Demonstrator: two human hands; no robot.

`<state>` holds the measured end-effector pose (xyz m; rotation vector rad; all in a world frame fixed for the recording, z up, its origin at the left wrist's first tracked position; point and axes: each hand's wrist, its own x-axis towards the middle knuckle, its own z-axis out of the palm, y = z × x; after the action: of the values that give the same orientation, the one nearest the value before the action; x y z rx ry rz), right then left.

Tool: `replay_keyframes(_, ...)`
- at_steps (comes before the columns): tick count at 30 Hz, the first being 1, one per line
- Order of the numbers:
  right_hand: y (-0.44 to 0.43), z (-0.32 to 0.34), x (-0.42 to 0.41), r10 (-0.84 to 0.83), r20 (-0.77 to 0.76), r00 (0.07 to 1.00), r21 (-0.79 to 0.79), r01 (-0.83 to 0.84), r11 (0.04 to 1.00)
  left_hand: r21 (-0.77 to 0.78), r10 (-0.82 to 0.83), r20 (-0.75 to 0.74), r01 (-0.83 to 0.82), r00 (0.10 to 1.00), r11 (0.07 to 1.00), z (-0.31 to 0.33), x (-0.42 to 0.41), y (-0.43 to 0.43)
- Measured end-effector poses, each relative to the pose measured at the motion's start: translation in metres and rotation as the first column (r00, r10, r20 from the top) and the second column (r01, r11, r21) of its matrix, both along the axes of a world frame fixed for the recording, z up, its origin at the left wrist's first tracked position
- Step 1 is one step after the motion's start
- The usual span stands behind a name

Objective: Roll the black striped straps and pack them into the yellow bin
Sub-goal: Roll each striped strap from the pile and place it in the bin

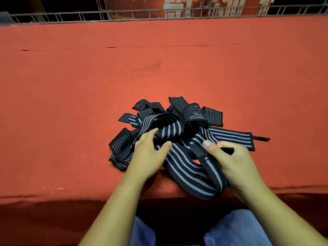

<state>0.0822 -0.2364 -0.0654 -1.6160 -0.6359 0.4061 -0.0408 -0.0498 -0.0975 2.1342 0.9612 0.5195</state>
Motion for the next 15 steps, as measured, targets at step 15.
replay_keyframes(15, -0.008, -0.038, -0.005, 0.252, 0.084, 0.964, -0.577, -0.159, 0.801, -0.173, 0.308, 0.214, -0.275, 0.927, 0.946, -0.023, 0.009, 0.015)
